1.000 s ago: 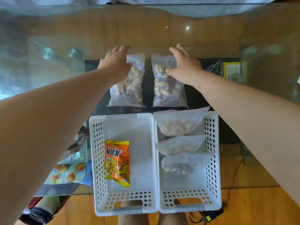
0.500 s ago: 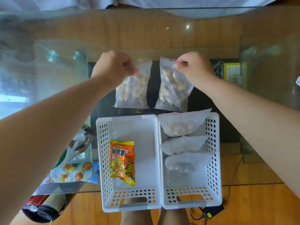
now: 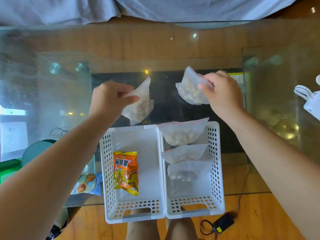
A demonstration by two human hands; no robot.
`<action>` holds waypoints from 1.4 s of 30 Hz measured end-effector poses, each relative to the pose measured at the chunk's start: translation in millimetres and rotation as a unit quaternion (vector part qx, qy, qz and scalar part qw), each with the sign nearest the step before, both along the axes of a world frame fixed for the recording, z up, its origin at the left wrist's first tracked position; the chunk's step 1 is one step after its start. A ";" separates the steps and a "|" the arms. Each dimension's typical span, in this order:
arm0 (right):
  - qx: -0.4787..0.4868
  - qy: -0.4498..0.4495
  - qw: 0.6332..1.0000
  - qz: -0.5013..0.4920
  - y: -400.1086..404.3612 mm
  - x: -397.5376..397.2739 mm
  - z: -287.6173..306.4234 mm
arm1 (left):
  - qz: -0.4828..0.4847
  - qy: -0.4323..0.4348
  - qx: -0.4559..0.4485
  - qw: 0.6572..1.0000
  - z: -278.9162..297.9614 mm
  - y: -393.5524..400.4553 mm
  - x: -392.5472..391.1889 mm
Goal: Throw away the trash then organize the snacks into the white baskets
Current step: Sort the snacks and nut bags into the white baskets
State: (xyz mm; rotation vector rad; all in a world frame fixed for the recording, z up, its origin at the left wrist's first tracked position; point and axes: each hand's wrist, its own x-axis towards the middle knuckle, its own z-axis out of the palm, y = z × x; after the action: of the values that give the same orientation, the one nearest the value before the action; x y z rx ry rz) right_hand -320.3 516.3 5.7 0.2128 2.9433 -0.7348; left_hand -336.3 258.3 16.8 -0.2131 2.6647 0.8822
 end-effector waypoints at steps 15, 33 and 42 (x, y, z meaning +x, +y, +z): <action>0.001 -0.019 0.994 -0.107 10.9 -4.0 -16.8 | 0.050 -0.052 0.009 0.997 -8.5 7.0 -8.8; -0.052 -0.006 0.992 -0.114 3.4 -4.2 1.7 | 0.091 -0.049 0.034 0.994 -7.2 17.1 -5.4; -0.131 -0.023 0.977 -0.167 20.1 34.1 -8.5 | 0.091 -0.029 0.029 0.995 -0.3 18.3 8.2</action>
State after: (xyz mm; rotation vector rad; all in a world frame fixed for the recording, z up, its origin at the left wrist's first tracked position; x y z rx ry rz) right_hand -286.2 536.4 -2.8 0.7014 2.7572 -1.1307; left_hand -328.1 276.6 16.5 -0.4667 2.5928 0.9913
